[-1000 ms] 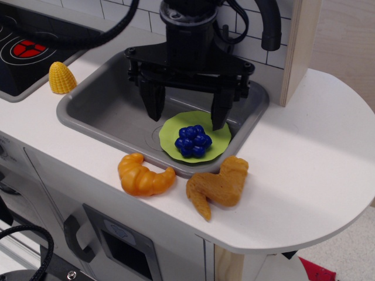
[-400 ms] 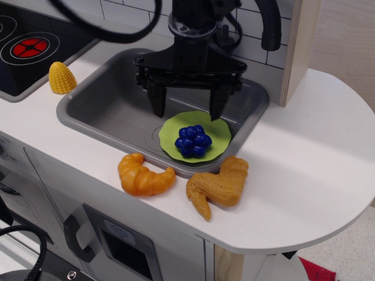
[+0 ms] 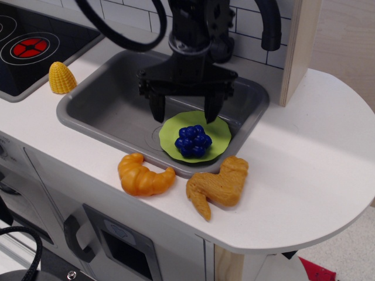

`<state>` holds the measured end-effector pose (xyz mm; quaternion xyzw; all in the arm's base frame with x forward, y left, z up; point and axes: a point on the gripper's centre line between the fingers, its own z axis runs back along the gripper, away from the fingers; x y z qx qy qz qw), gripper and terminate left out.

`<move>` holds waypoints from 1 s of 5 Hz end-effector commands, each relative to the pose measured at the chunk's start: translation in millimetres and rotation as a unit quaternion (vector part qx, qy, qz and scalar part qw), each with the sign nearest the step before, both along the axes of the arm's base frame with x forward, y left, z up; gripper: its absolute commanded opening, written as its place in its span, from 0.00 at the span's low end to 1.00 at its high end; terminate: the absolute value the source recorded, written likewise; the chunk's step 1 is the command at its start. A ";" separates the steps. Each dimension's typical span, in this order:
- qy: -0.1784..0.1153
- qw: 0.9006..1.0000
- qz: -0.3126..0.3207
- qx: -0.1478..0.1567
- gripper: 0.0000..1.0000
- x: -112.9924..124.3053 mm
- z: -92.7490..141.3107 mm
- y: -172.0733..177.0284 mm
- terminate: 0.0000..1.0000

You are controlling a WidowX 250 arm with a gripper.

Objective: Take blueberries off plate sink

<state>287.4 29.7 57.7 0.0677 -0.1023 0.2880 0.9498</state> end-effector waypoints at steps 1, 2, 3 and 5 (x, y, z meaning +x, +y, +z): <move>-0.033 0.999 -0.003 -0.015 1.00 7.7 -13.1 -7.3 0.00; -0.041 0.999 0.004 -0.004 1.00 17.3 -26.2 -5.9 0.00; -0.056 0.998 0.008 0.007 1.00 25.7 -32.6 -2.2 0.00; -0.066 0.998 0.013 0.009 1.00 29.8 -44.9 1.6 0.00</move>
